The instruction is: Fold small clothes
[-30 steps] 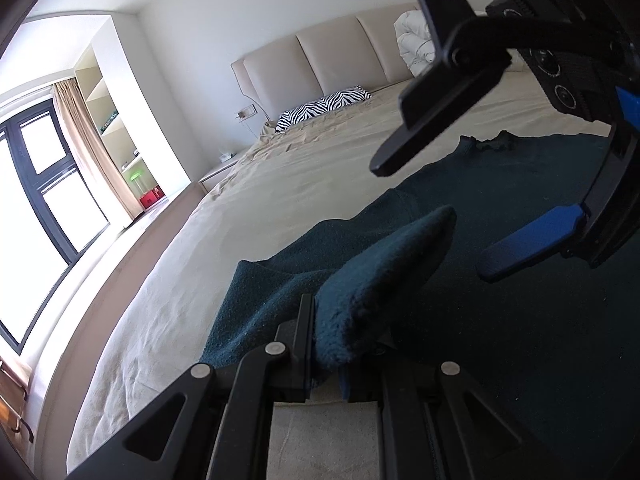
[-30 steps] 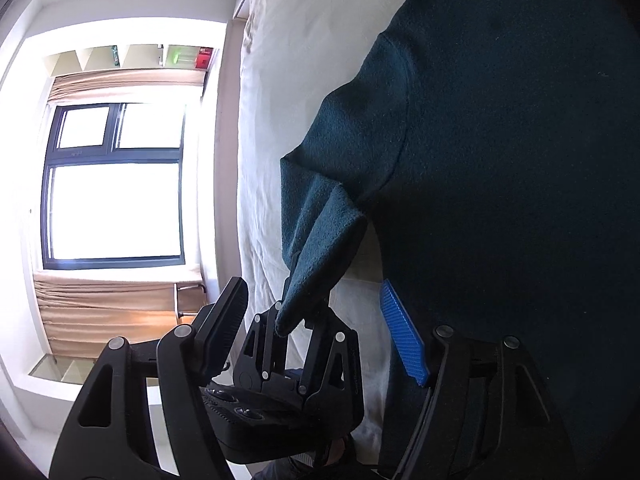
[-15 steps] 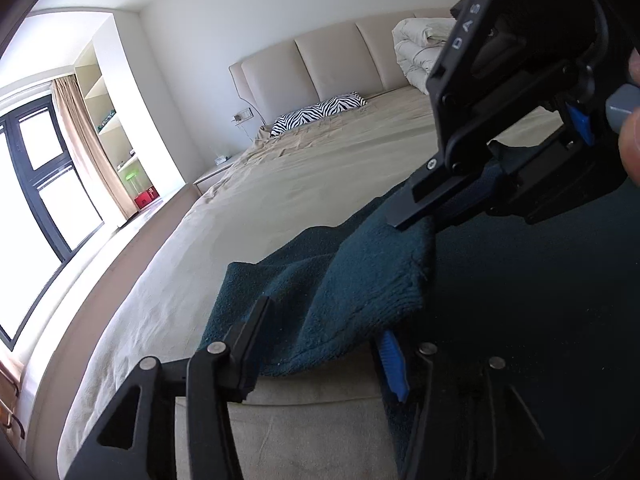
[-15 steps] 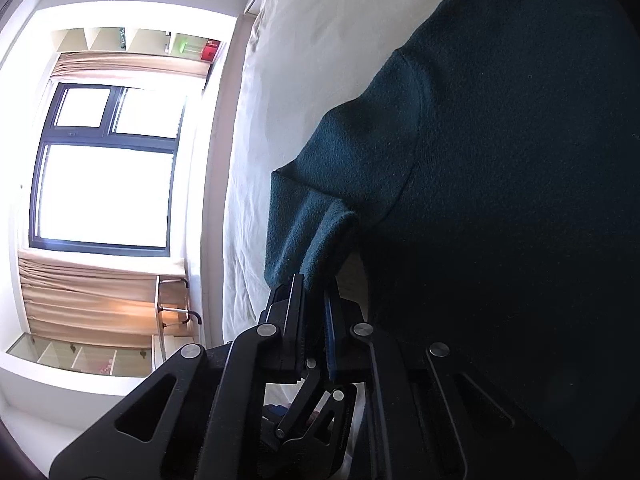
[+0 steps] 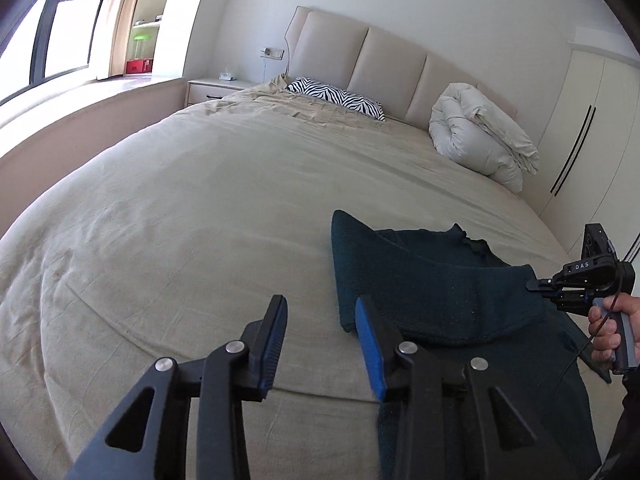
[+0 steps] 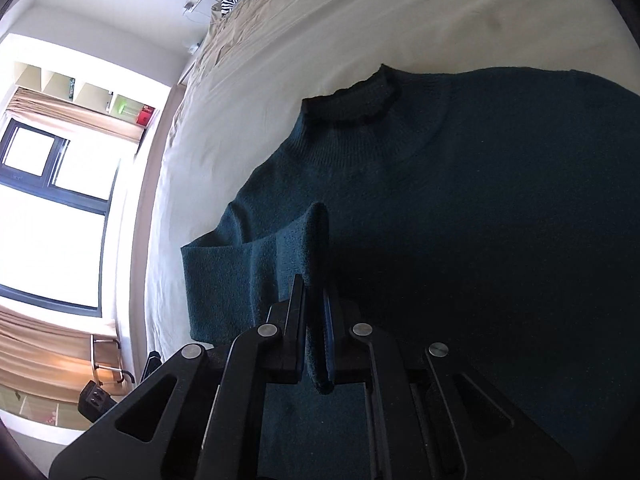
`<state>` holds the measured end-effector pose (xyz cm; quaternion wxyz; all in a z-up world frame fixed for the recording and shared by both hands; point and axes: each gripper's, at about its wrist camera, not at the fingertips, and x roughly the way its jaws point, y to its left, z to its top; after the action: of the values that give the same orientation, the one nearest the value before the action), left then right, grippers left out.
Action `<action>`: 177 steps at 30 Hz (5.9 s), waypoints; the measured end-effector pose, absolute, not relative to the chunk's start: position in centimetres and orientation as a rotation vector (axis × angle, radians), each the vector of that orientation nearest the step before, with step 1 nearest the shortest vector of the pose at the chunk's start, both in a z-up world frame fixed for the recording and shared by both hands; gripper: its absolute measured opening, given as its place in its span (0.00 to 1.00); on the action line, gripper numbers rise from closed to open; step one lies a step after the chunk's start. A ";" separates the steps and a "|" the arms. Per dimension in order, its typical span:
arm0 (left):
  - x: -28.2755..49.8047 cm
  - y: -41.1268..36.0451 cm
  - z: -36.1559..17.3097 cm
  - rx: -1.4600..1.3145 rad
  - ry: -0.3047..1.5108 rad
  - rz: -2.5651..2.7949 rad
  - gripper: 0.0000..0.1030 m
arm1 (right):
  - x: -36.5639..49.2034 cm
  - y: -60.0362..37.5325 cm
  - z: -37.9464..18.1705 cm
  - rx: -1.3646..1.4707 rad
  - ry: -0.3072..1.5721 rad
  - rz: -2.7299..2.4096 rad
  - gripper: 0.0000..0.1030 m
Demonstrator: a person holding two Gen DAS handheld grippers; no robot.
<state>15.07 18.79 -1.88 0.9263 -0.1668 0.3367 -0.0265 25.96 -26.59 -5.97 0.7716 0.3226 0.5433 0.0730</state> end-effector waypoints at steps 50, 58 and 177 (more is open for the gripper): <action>33.4 12.3 -9.3 -0.536 0.954 -0.332 0.22 | 26.2 -40.2 -12.6 0.725 1.135 -0.047 0.06; 33.6 13.4 -11.2 -0.599 0.976 -0.387 0.04 | 24.7 -42.3 -14.2 0.914 1.065 0.047 0.07; 33.5 3.7 -8.1 -0.493 1.135 -0.435 0.09 | -0.5 -35.7 -11.2 0.766 0.874 0.068 0.57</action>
<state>33.47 3.67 -8.12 0.7925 -0.2292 0.5277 -0.2021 -0.47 -35.69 -11.22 0.8354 0.3617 0.4126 0.0321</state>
